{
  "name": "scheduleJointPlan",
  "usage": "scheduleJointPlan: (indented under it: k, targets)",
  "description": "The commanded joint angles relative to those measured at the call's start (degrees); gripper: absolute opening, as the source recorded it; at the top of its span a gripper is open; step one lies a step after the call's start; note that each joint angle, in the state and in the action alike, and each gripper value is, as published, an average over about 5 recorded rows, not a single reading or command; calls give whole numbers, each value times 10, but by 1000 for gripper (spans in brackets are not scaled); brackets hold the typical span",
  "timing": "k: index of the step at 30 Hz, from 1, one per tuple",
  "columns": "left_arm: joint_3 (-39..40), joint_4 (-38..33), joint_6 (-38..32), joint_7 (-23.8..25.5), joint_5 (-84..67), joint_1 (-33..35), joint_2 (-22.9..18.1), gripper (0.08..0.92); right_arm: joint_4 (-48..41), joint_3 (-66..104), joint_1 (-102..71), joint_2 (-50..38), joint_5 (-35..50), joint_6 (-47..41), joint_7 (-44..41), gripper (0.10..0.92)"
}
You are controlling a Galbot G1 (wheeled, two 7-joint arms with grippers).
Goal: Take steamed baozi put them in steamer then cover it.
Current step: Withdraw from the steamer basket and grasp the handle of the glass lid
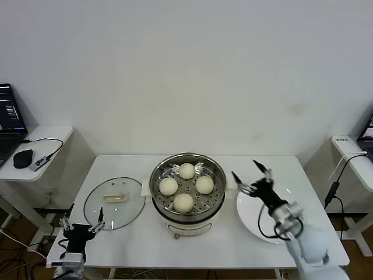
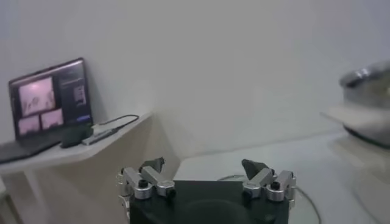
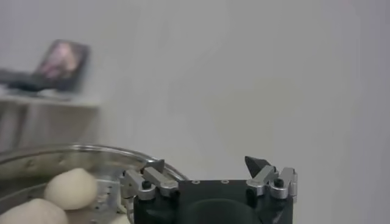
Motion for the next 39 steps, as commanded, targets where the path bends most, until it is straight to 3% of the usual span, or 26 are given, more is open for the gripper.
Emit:
scheduleJointPlan:
  k: [1, 11, 17, 39]
  targets:
    - [13, 88, -18, 2, 339, -25, 73, 823, 39, 182, -173, 149, -56, 34, -10, 823]
    - [83, 206, -37, 3, 446, -126, 127, 823, 65, 209, -209, 185, -70, 37, 11, 823]
    - [128, 255, -38, 4, 449, -193, 133, 823, 67, 220, -217, 198, -66, 35, 11, 823]
    - [208, 388, -35, 4, 449, -325, 131, 823, 68, 236, -225, 215, -57, 16, 8, 823]
